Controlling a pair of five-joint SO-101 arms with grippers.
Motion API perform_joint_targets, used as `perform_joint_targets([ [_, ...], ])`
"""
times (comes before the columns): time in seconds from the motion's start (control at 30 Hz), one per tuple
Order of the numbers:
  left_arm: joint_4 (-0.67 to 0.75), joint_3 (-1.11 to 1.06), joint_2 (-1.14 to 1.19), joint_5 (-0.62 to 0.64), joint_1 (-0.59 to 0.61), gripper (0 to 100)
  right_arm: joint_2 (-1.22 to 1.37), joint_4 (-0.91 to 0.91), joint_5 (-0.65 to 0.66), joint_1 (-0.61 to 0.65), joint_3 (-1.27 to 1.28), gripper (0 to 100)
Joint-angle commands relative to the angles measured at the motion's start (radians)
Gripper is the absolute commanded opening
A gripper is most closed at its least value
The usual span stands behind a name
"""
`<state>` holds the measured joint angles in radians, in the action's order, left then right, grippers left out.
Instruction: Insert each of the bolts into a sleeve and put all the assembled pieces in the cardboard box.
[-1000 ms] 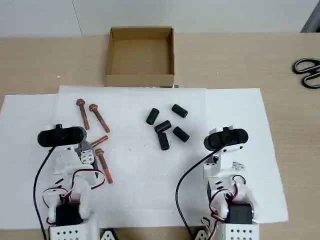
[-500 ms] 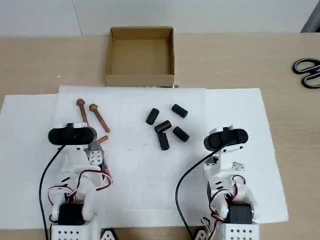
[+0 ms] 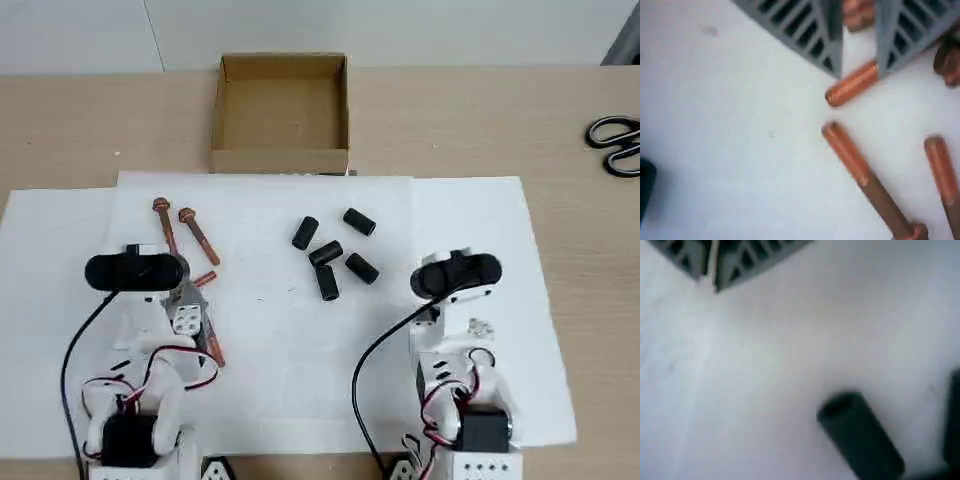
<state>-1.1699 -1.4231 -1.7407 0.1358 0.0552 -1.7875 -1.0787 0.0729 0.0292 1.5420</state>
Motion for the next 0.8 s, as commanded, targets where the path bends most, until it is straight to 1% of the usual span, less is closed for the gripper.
perform_joint_targets([
  [0.0, -0.034, 0.153, 0.152, 0.038, 0.054, 7, 0.050, 0.012, -0.003, 0.008, -0.120, 0.4],
  [0.1, -0.040, 0.328, 0.358, 0.046, 0.109, 7, 0.156, 0.010, -0.052, 0.008, -0.198, 0.4],
  [0.2, -0.109, 0.567, 0.591, 0.046, 0.130, 7, 0.321, -0.021, -0.109, 0.016, -0.310, 0.4],
  [0.3, -0.239, 0.829, 0.819, 0.041, 0.127, 7, 0.521, -0.087, -0.149, 0.047, -0.460, 0.4],
  [0.47, -0.470, 1.181, 1.102, 0.040, 0.130, 7, 0.808, -0.188, -0.146, 0.073, -0.741, 0.4],
  [0.53, -0.500, 1.253, 1.175, 0.038, 0.130, 7, 0.909, -0.196, -0.144, 0.070, -0.822, 0.4],
  [0.6, -0.497, 1.279, 1.232, 0.026, 0.130, 7, 1.001, -0.194, -0.143, 0.073, -0.876, 0.4],
  [0.63, -0.497, 1.285, 1.258, -0.002, 0.130, 7, 1.047, -0.193, -0.143, 0.073, -0.898, 0.4],
  [0.7, -0.499, 1.283, 1.307, -0.098, 0.130, 7, 1.147, -0.194, -0.130, 0.073, -0.936, 0.4],
  [0.77, -0.500, 1.283, 1.358, -0.183, 0.130, 7, 1.248, -0.202, -0.037, 0.074, -0.974, 0.4],
])
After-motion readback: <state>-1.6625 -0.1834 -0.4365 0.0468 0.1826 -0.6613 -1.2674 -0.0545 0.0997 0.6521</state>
